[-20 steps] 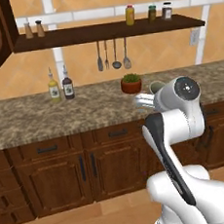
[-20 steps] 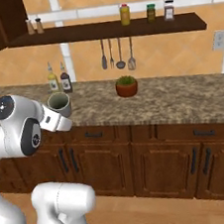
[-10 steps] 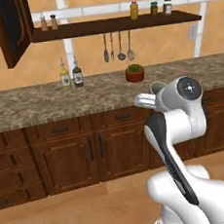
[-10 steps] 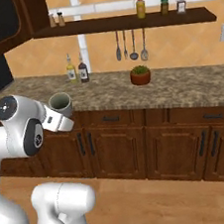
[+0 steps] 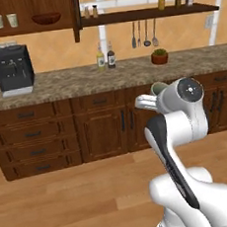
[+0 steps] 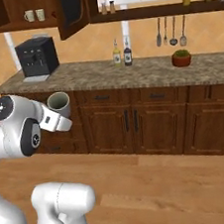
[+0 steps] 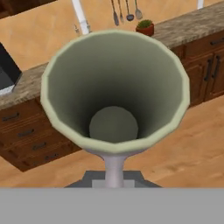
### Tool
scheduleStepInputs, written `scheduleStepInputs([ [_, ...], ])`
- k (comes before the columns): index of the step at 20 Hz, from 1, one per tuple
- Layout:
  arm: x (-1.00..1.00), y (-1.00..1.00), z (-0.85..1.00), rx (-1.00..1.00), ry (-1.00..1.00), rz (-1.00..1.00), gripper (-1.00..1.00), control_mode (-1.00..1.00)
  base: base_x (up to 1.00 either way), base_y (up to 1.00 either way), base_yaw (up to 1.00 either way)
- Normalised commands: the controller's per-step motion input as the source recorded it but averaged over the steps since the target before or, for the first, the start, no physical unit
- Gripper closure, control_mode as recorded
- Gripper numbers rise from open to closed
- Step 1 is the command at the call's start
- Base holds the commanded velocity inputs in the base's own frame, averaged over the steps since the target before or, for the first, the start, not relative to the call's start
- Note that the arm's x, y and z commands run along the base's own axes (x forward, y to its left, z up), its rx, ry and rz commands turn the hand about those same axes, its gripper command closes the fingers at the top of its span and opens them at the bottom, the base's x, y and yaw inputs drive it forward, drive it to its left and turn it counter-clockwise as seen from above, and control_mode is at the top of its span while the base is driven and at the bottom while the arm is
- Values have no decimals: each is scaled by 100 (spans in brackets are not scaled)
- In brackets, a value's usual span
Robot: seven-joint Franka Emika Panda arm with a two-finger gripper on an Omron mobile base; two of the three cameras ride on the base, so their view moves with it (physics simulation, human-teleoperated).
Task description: Gather all objects into one cabinet and sort the glasses and bowls to opposite sides.
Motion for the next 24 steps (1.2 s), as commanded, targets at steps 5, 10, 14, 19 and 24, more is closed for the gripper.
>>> scheduleStepInputs([
  [5, 0, 0, 0, 0, 0, 0, 100, 100, -38, 96, 0],
  [10, 0, 0, 0, 0, 0, 0, 100, 100, 36, 100, -3],
  [14, 0, 0, 0, 0, 0, 0, 100, 100, 100, 100, -3],
  [19, 0, 0, 0, 0, 0, 0, 100, 100, 29, 60, 0],
  [24, 0, 0, 0, 0, 0, 0, 100, 100, 59, 4, 3],
])
